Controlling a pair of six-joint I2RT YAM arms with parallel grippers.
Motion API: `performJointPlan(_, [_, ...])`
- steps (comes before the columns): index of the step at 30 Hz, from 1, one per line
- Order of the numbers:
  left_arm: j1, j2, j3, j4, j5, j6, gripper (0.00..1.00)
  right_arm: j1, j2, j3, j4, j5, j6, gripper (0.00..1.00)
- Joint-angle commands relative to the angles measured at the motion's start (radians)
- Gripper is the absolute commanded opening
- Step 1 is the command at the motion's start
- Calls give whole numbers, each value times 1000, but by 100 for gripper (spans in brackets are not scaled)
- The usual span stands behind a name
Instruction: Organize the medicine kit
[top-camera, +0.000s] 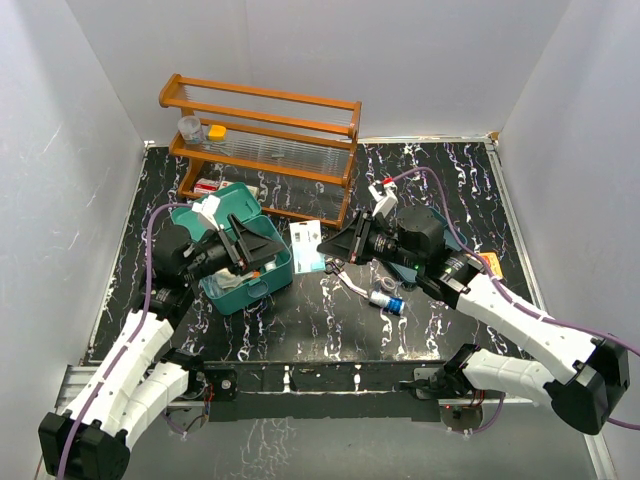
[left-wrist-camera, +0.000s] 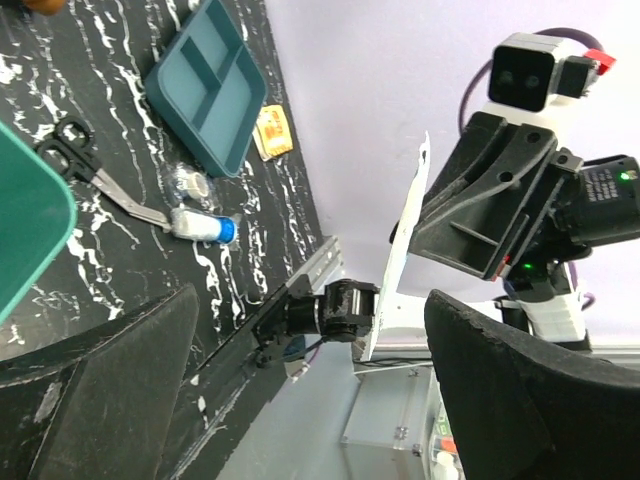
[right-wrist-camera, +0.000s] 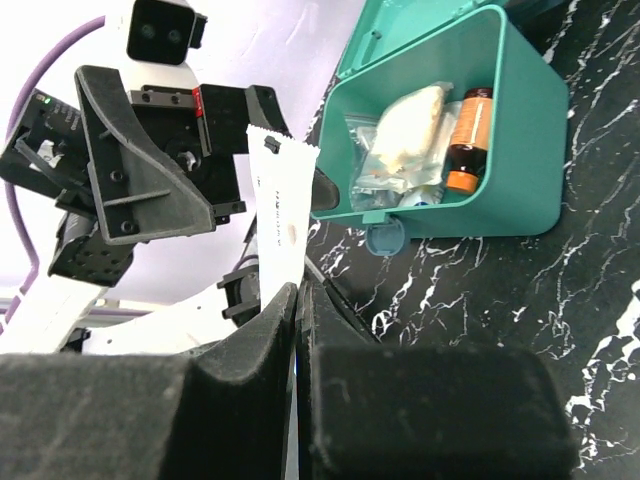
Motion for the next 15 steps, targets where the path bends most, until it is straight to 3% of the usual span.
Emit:
performJointPlan(1, [3,-7,-3,108,69,-60,93,6,6,50,109,-64,25,0])
performJointPlan(15, [3,48,-31,189,136,-38,69,6,65,47,134,-85,19,0])
